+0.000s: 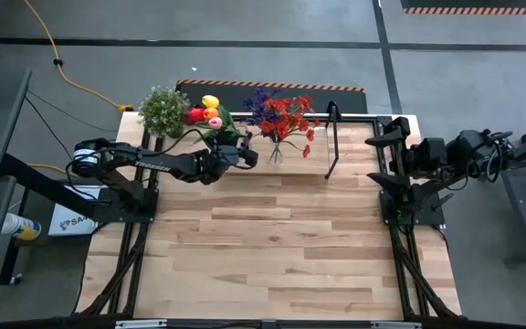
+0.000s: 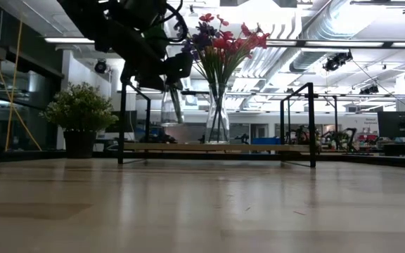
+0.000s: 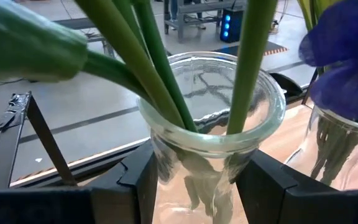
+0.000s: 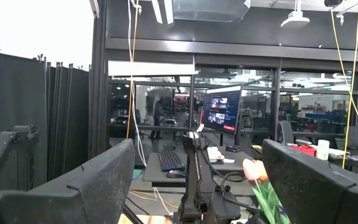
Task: Pick and place flowers into a vace then onto a shelf
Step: Put the transparent vase with the flowers on the shelf
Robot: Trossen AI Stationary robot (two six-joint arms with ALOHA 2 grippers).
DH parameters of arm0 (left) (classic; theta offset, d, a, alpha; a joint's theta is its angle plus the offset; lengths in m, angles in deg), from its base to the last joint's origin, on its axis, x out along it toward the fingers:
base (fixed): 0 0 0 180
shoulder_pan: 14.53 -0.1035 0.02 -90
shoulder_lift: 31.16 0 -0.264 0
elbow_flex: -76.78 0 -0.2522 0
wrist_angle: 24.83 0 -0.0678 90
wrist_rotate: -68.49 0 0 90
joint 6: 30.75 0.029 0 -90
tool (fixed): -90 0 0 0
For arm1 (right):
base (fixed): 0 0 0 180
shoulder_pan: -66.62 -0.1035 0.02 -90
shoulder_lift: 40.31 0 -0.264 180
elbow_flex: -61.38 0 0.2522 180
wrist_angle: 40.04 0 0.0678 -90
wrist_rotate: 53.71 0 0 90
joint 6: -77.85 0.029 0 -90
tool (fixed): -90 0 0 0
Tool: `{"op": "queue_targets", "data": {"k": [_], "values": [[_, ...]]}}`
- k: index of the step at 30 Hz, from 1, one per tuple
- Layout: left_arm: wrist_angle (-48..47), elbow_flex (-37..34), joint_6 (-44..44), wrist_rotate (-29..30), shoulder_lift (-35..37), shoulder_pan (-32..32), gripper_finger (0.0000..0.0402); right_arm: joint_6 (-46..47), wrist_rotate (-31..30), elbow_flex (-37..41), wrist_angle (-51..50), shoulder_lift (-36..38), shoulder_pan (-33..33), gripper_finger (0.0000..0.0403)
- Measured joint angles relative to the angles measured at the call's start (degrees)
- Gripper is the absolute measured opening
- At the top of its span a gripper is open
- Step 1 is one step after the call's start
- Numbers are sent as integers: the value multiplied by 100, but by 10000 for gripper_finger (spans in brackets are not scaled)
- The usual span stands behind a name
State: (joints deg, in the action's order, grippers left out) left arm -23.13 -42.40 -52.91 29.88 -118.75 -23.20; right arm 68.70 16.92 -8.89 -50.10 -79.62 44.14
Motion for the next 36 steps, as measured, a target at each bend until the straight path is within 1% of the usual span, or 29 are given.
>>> {"op": "queue_targets", "data": {"k": [3, 8, 15, 20, 21, 22, 24, 29, 32, 36], "values": [[6, -1, 6, -128, 0, 0, 207, 7, 0, 0, -2, -4, 0, 338], [93, 0, 47, -160, -67, 2, 207, 8, 0, 0, -2, -4, 0, 339], [363, 24, 79, -250, -318, 2, 207, 7, 0, 0, -7, -4, 0, 338], [84, 286, 85, -379, -342, 3, 207, 9, 0, 0, -15, -4, -1, 337], [30, 349, -51, -466, -355, 3, 207, 9, 0, 0, -16, -4, 0, 337], [-146, 377, -141, -644, -383, 3, 207, 9, 0, 0, -20, -4, 0, 337], [-479, 396, -258, -703, -412, 13, 207, 9, 0, 0, -22, -4, 0, 339], [-727, 472, -730, -587, -365, 7, 207, 11, 0, 0, -86, -4, 0, 337], [-724, 449, -752, -599, -382, 8, 207, 11, 0, 0, -105, -4, 0, 339], [-662, 473, -721, -461, -363, 9, 207, 11, 2, 0, -110, -4, -2, 337]]}}
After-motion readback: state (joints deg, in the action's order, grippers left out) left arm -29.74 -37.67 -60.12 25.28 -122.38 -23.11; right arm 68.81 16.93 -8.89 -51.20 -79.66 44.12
